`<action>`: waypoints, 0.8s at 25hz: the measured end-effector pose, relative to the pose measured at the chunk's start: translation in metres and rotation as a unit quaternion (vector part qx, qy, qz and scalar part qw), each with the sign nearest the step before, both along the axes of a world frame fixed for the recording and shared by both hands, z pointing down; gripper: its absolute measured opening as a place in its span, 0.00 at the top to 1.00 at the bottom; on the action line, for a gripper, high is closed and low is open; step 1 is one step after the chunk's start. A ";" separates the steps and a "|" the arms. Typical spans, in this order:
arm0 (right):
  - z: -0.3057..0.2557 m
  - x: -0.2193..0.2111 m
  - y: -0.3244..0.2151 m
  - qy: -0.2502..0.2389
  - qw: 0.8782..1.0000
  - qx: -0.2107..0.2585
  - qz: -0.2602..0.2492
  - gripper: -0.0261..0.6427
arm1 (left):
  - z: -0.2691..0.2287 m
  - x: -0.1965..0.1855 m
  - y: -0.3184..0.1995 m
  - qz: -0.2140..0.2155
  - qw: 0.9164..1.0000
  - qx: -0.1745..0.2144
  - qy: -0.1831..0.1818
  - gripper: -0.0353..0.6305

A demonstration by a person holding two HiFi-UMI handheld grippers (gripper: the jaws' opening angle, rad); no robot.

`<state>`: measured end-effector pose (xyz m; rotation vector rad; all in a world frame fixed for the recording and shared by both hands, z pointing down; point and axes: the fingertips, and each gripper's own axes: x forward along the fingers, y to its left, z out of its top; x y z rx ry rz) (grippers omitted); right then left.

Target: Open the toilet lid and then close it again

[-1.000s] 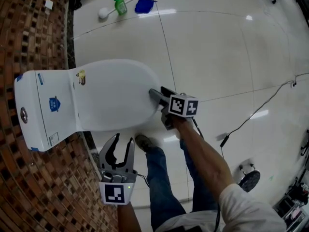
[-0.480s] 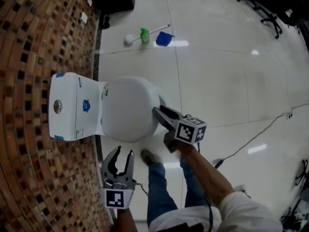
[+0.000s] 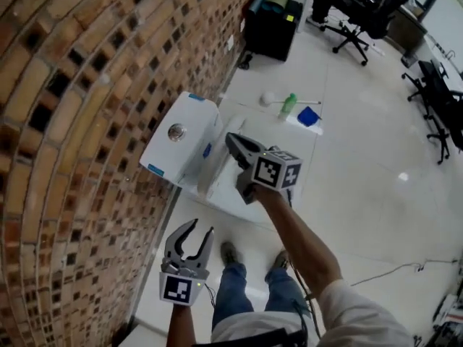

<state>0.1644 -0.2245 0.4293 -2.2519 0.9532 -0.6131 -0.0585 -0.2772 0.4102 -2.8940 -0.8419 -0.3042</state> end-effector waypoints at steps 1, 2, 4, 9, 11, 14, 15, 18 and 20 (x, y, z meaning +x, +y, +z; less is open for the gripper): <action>-0.010 0.009 -0.022 0.013 1.000 -0.013 -0.013 0.95 | -0.002 -0.001 -0.011 -0.011 1.000 -0.005 0.002 0.74; -0.016 0.018 -0.042 0.026 0.999 -0.035 -0.021 0.95 | -0.005 -0.002 -0.021 -0.024 1.000 -0.011 0.005 0.74; -0.021 0.032 -0.073 0.047 0.996 -0.077 -0.028 0.95 | -0.008 -0.006 -0.042 -0.044 0.999 -0.020 0.011 0.74; -0.013 0.051 -0.111 0.054 0.995 -0.074 -0.025 0.95 | -0.007 -0.016 -0.084 -0.072 0.997 -0.018 0.013 0.74; -0.007 0.059 -0.121 0.048 0.996 -0.077 -0.023 0.95 | -0.002 -0.019 -0.096 -0.082 0.996 -0.016 0.011 0.74; -0.003 0.061 -0.125 0.045 0.995 -0.084 -0.031 0.95 | 0.002 -0.020 -0.108 -0.099 0.995 -0.031 0.006 0.74; -0.003 0.060 -0.126 0.044 0.995 -0.078 -0.039 0.95 | 0.002 -0.020 -0.110 -0.102 0.994 -0.035 0.005 0.74; -0.014 0.051 -0.117 0.055 0.995 -0.064 -0.052 0.93 | -0.004 -0.018 -0.108 -0.100 0.994 -0.047 0.006 0.74; -0.032 0.036 -0.108 0.084 0.992 -0.066 -0.072 0.93 | -0.013 -0.014 -0.104 -0.093 0.994 -0.055 0.011 0.74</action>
